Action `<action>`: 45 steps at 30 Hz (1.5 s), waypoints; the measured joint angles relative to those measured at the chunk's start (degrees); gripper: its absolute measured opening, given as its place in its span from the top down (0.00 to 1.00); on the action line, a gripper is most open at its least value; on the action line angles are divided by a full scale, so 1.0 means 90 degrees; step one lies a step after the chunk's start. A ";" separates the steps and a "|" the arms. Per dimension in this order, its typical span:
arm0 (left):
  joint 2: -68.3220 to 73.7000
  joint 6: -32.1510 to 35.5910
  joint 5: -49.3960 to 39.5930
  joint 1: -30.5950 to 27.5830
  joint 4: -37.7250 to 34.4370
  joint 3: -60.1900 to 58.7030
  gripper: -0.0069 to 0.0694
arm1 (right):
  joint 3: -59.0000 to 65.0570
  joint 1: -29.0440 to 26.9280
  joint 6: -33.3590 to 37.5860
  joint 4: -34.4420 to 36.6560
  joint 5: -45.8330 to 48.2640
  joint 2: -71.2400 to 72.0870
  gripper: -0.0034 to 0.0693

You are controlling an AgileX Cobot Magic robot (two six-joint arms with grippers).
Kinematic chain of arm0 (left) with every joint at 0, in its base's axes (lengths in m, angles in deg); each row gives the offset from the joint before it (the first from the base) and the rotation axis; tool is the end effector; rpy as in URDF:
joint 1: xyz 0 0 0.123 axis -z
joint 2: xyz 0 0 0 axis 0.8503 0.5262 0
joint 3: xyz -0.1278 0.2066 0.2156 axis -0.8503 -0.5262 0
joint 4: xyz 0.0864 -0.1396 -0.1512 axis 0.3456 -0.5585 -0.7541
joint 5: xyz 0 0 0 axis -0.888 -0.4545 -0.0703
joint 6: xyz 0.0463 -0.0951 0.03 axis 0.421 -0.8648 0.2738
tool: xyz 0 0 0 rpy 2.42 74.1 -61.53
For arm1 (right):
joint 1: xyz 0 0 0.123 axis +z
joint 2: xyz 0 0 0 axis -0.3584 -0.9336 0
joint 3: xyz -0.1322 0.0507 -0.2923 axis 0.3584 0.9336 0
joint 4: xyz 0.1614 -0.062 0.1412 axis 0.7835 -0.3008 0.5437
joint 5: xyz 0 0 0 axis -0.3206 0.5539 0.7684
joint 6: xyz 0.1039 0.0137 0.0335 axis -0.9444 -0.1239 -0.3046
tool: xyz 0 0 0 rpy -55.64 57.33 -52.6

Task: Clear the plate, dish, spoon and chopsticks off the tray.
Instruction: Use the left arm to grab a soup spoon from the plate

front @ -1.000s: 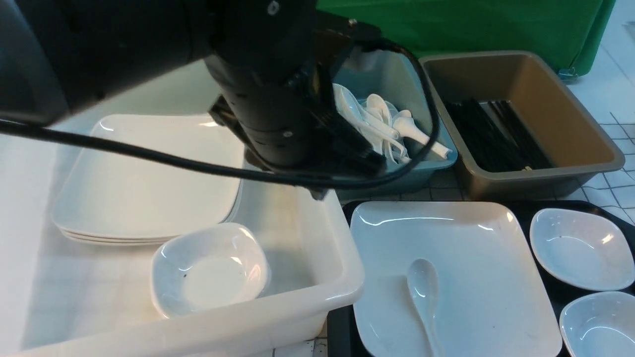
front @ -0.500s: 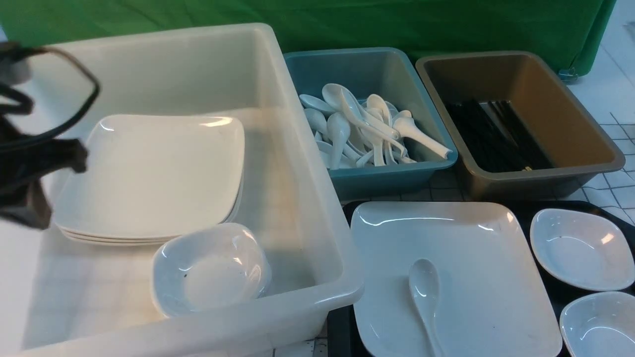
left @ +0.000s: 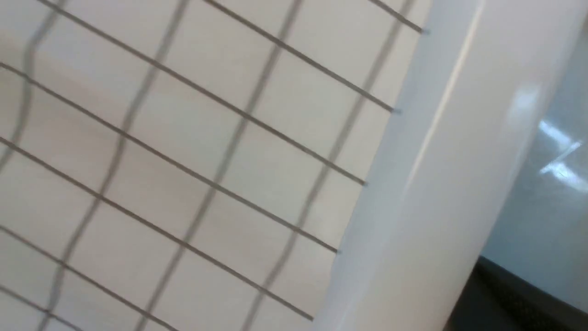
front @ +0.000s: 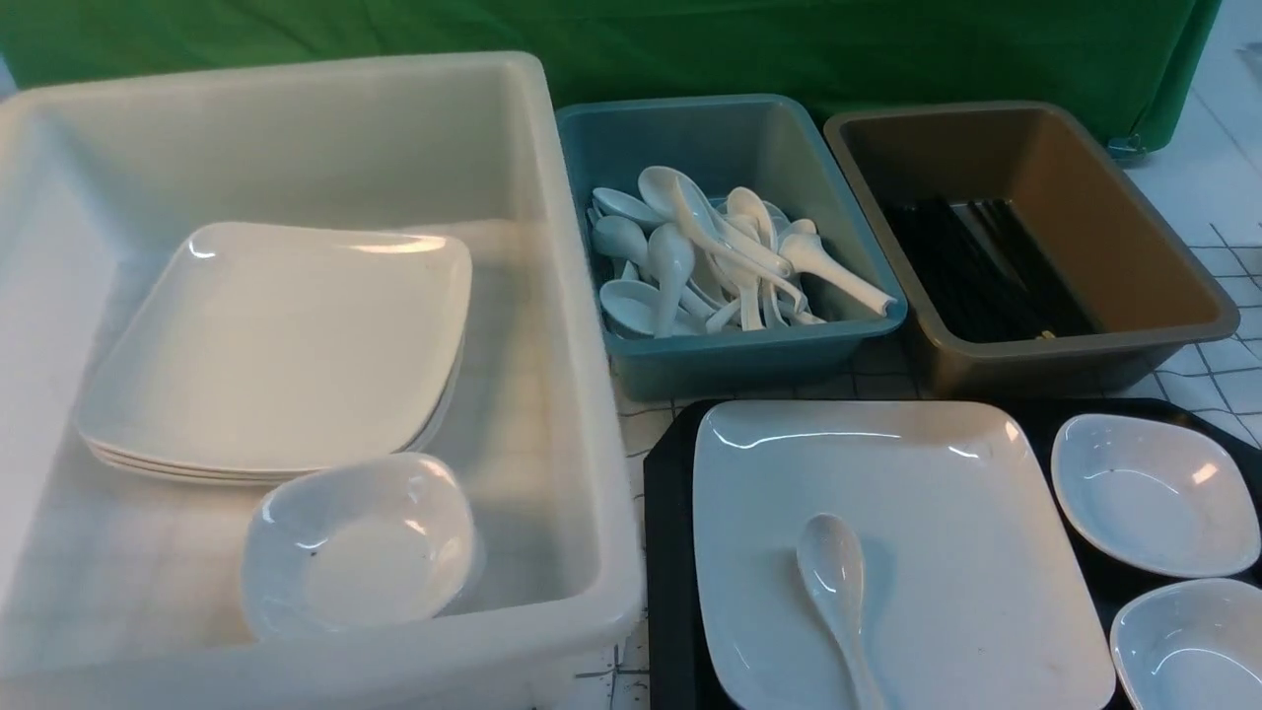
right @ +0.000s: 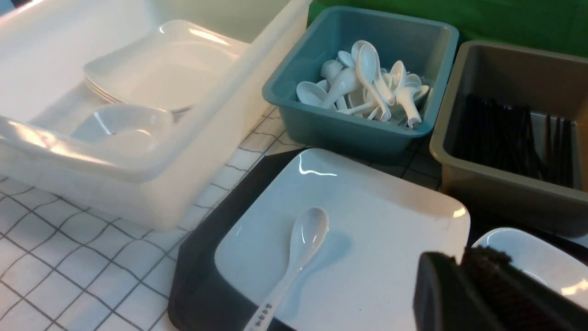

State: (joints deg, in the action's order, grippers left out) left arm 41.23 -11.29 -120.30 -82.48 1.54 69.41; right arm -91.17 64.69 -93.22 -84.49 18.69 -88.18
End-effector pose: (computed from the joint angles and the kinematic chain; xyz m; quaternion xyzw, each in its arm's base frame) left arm 0.1794 0.0941 0.2836 -0.3013 0.9439 0.0691 0.1160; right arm -0.0012 -0.0369 0.3847 -0.2206 0.7378 0.1465 0.6209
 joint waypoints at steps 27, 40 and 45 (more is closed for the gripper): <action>-0.0910 0.2569 -0.0940 0.1403 -0.5588 0.1620 0.91 | 0.0000 0.0000 -0.0288 0.0020 0.0000 0.0000 0.78; 0.1050 -0.1316 0.0682 0.7580 -0.3277 0.1822 0.73 | 0.0000 0.0000 -0.0416 0.0020 -0.0170 0.0000 0.78; 0.2548 -0.1508 0.0544 0.8081 -0.3297 0.2867 0.61 | 0.0000 0.0000 -0.0505 0.0020 -0.0217 0.0000 0.78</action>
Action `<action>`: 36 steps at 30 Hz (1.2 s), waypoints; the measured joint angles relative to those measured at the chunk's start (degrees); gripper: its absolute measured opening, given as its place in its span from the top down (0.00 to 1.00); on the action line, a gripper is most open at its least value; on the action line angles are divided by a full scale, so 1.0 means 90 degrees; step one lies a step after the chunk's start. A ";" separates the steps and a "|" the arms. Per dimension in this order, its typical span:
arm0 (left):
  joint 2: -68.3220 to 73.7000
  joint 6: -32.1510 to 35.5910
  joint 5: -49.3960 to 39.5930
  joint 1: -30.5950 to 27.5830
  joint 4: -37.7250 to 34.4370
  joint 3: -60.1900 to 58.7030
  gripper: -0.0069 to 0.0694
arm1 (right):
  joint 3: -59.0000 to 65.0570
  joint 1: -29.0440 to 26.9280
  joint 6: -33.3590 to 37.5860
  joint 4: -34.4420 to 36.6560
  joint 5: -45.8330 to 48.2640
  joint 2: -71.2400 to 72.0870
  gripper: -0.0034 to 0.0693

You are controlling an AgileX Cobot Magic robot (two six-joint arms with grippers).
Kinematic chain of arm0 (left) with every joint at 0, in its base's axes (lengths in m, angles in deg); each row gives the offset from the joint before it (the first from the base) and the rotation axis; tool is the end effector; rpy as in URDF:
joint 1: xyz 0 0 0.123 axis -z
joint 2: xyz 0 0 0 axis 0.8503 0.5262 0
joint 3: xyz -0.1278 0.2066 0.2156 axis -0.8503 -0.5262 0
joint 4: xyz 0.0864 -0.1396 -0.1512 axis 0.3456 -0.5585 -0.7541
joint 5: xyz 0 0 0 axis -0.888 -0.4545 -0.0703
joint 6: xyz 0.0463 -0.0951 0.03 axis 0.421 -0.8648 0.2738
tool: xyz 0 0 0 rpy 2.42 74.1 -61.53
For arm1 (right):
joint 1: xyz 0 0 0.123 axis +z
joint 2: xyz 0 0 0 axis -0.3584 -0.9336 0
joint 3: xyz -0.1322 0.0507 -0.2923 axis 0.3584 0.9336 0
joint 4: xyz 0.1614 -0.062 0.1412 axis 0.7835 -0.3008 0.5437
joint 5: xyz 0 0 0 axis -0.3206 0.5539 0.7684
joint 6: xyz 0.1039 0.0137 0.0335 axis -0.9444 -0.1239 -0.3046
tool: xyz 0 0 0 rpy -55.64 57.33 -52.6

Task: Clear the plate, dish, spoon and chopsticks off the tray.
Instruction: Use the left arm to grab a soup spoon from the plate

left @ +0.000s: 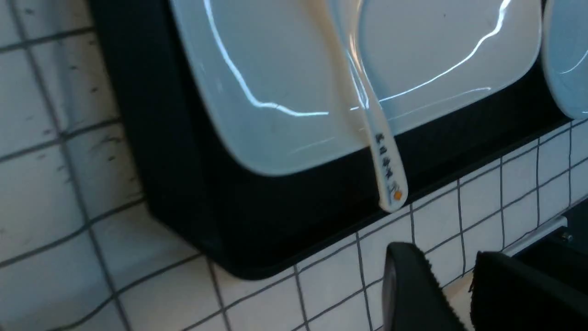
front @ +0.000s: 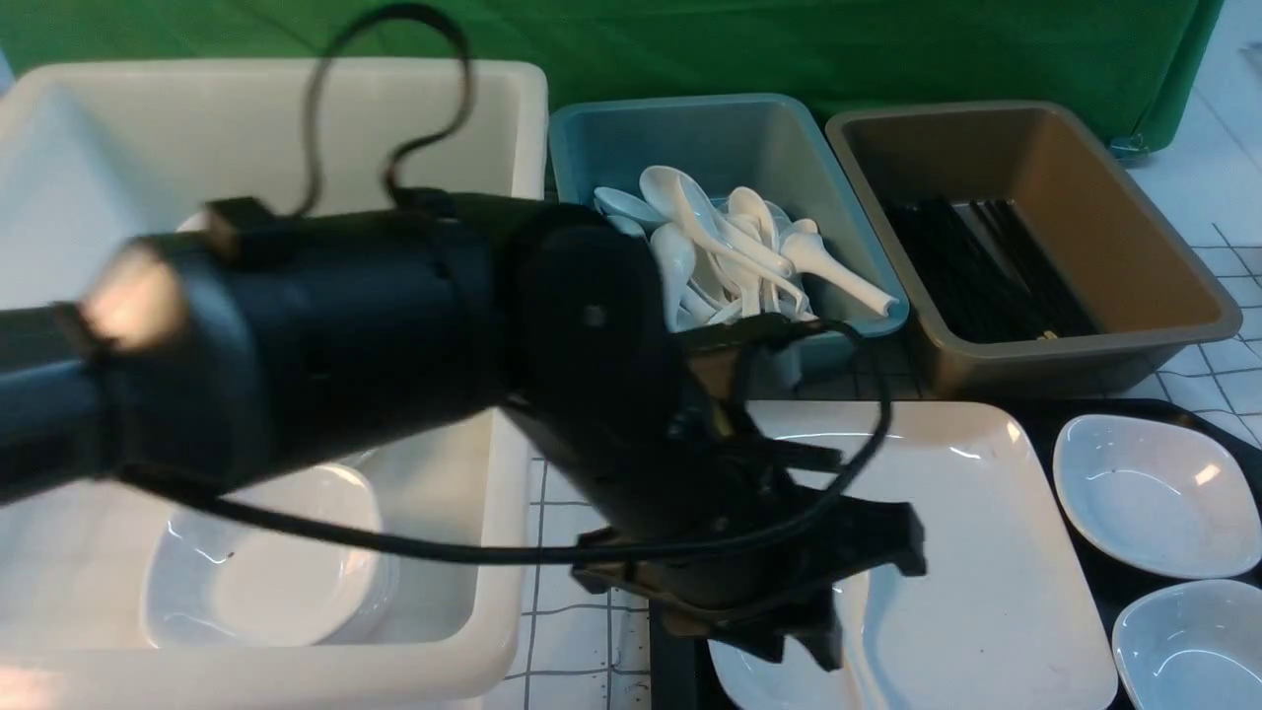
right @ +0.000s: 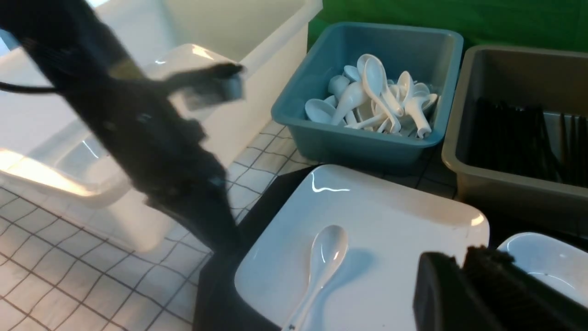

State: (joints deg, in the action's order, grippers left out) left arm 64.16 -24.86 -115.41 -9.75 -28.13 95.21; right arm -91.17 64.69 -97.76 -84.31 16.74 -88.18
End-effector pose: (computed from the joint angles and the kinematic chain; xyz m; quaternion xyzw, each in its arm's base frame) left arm 0.2077 -0.2826 0.2945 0.0782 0.9652 -0.2460 0.0411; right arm -0.0013 -0.0355 0.3882 -0.1913 0.7352 0.1790 0.6252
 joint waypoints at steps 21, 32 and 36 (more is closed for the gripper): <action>0.3410 -0.0875 -0.2042 0.0558 0.1379 0.3644 0.55 | 0.0000 0.0000 -0.0013 0.0000 0.0026 0.0000 0.78; 0.3646 -0.0891 -0.1972 0.0595 0.1570 0.3702 0.55 | 0.0000 0.0000 -0.0013 0.0000 0.0073 0.0000 0.78; 0.3700 -0.0880 -0.1910 0.0602 0.1570 0.3753 0.60 | 0.0000 0.0000 -0.0013 0.0006 0.0073 0.0000 0.78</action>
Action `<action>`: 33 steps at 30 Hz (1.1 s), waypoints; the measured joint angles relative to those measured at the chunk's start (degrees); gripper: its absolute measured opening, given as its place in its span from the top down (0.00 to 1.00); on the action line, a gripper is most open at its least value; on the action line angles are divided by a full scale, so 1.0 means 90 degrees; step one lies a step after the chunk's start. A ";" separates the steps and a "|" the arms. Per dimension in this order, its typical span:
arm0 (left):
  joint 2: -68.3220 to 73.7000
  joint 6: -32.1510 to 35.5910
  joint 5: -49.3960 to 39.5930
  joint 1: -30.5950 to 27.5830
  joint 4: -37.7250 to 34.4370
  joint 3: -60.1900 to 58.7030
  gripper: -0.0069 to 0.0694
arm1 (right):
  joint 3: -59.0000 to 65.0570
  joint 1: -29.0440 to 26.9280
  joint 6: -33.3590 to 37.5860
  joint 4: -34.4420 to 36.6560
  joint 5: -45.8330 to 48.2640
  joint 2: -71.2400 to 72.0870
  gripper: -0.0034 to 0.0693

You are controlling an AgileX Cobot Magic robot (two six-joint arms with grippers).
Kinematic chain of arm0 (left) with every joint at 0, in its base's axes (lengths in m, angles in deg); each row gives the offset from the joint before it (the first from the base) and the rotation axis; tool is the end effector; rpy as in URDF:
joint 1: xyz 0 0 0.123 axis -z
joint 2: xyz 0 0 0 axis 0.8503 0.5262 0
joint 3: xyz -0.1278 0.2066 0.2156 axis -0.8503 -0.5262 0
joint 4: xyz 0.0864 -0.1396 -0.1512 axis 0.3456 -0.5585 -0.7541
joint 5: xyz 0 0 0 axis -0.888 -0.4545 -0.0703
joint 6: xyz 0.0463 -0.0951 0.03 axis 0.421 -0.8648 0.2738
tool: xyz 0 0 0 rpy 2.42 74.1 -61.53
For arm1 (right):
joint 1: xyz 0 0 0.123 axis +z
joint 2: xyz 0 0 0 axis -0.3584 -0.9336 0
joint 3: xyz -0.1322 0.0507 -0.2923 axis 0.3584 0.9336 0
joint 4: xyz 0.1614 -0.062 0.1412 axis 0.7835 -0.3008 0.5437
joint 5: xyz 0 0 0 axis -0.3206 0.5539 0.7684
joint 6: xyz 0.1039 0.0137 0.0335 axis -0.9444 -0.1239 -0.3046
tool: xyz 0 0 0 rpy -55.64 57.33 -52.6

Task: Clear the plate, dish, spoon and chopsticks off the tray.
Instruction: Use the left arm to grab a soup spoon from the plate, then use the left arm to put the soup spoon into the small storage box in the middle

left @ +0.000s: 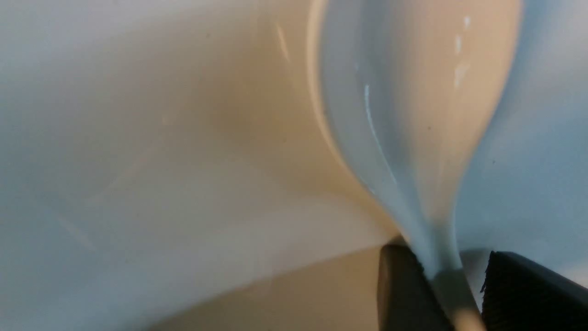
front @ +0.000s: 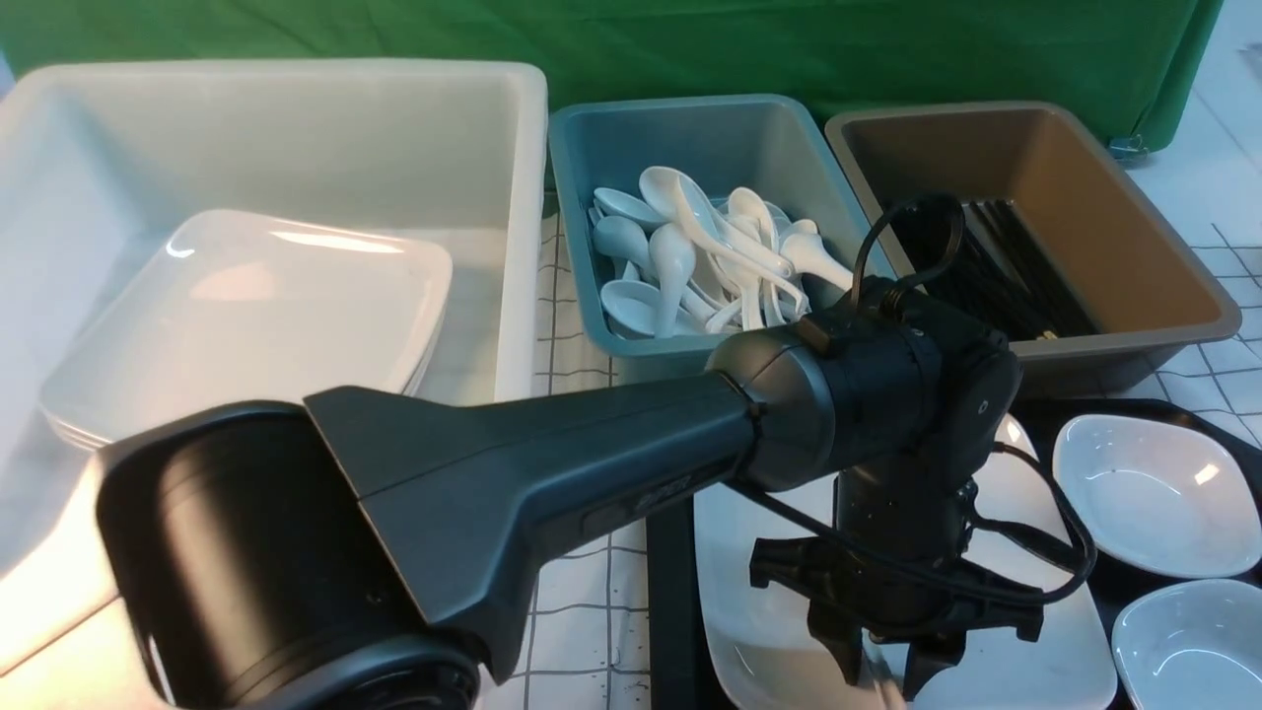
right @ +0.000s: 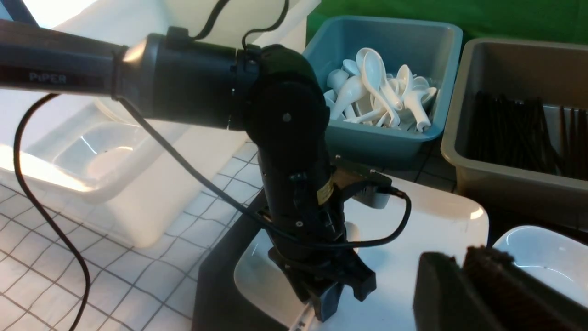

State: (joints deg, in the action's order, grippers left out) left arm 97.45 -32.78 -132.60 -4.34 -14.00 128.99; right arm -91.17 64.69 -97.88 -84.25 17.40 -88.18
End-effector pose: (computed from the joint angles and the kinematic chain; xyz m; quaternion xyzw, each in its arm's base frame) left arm 0.2681 -0.3913 0.1843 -0.1297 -0.9885 0.0765 0.0147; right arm -0.0014 -0.0358 0.3870 -0.1905 0.7392 0.1779 0.6210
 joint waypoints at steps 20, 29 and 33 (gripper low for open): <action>-0.0766 0.0892 -0.0067 -0.1177 0.0756 0.2573 0.83 | 0.0000 0.0000 -0.0029 0.0152 0.0155 0.0000 0.77; -0.0495 0.0912 0.1010 -0.2535 0.0694 0.2746 0.81 | 0.0000 0.0000 -0.0029 0.0204 0.0167 0.0000 0.77; -0.0125 0.0931 0.1019 -0.2852 0.0742 0.2746 0.70 | 0.0000 0.0000 -0.0029 0.0204 0.0173 0.0000 0.77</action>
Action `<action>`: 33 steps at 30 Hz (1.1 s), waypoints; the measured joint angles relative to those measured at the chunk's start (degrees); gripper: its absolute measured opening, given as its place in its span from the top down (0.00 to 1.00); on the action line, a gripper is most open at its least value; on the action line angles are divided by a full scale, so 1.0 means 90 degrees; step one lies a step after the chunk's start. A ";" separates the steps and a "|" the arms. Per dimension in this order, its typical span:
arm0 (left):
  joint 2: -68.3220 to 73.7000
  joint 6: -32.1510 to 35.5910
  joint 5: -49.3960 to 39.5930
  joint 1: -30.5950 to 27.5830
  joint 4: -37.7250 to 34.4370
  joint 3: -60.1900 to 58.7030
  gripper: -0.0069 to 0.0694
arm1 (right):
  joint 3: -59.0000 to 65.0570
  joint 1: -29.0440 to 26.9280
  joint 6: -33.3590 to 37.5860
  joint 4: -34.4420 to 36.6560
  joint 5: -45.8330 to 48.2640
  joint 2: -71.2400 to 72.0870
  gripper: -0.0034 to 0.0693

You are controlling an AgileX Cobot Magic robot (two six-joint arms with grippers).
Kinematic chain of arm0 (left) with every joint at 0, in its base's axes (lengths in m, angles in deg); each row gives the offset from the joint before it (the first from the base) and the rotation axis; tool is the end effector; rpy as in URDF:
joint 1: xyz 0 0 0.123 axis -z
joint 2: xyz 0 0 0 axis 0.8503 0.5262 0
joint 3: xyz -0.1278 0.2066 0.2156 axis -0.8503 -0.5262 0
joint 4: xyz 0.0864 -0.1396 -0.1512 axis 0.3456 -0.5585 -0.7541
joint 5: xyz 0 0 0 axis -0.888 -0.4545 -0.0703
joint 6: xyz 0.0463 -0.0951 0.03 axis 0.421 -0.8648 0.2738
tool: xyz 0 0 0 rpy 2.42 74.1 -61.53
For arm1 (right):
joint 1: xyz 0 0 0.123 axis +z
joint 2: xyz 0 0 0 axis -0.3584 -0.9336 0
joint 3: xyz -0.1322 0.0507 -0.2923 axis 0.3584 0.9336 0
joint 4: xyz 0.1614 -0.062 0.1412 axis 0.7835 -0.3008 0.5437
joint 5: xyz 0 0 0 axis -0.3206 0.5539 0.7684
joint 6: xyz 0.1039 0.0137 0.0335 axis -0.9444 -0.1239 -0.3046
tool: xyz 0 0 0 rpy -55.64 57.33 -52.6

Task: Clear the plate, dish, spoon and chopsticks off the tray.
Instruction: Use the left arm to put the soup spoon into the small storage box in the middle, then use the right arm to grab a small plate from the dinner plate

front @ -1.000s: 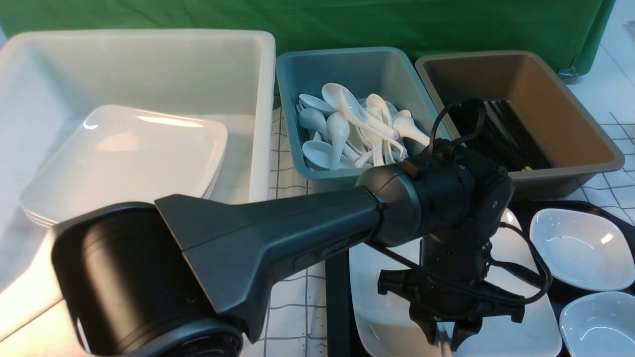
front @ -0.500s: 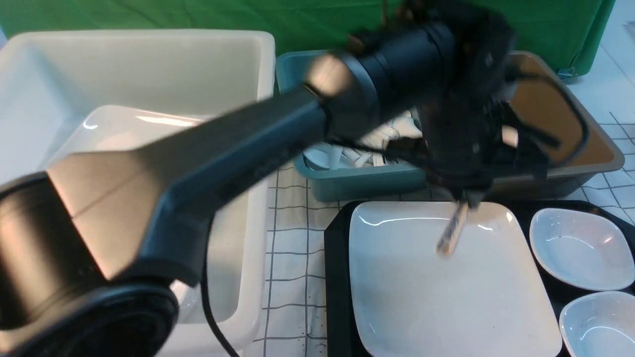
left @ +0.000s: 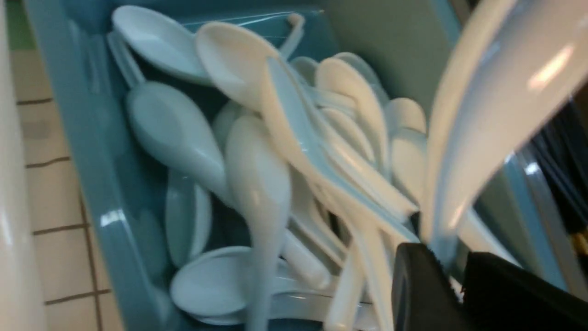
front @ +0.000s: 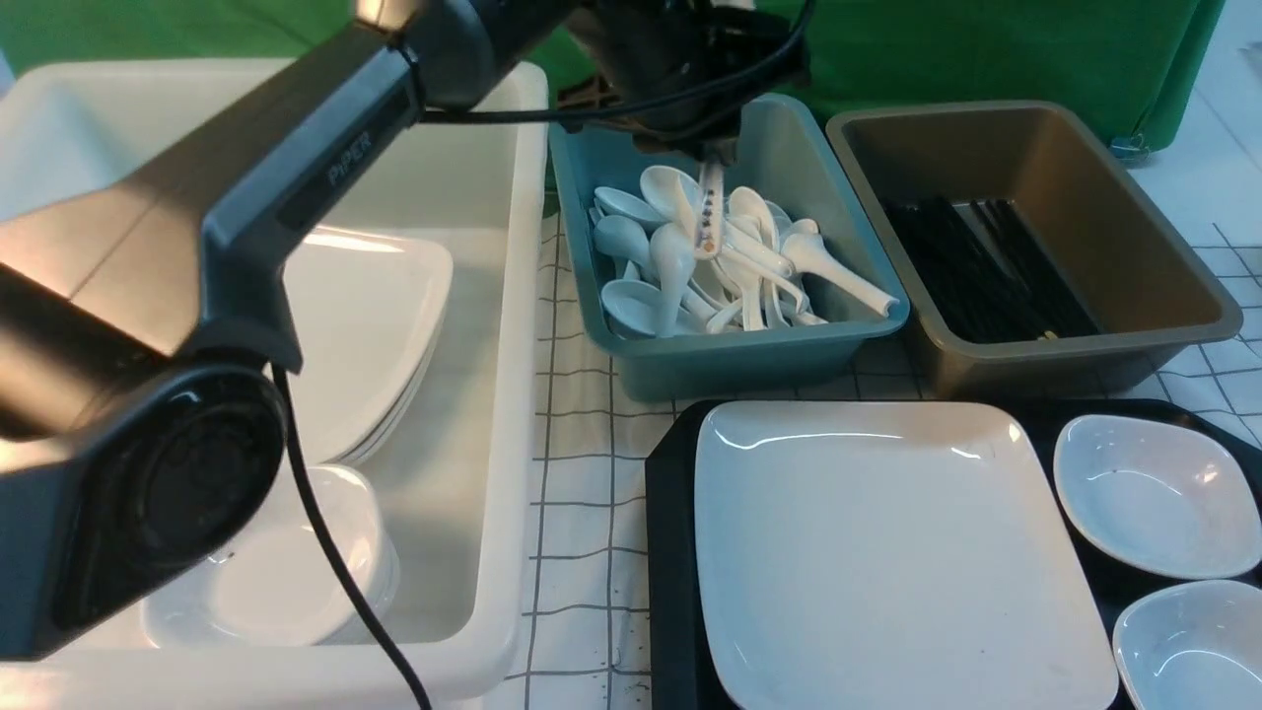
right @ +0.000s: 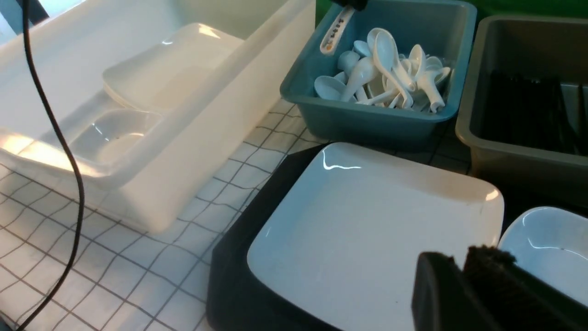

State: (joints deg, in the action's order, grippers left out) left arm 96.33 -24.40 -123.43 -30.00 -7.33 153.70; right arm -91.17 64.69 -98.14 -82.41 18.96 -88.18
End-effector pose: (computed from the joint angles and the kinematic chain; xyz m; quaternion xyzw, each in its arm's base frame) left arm 0.4638 -0.2514 0.3132 0.0008 0.9395 -0.1700 0.2972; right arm -0.0029 -0.0346 0.3835 -0.1884 0.7503 0.1884 0.6050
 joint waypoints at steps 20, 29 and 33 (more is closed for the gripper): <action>-0.1395 0.2177 -0.1209 -0.0131 -0.1214 0.0763 0.89 | 0.0000 0.0000 0.0000 0.0013 0.0238 0.0000 0.75; -0.3216 0.2874 -0.1217 0.0350 -0.2738 -0.2709 0.91 | 0.0000 0.0000 0.0000 0.0013 0.0238 0.0000 0.74; -0.3618 0.2915 -0.1139 0.1130 -0.2653 -0.4936 0.91 | 0.0000 0.0000 0.0000 0.0019 0.0238 0.0000 0.74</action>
State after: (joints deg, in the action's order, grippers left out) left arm 63.77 1.83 -133.68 -19.83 -31.20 109.28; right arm -91.17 64.69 -98.14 -82.24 21.10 -88.18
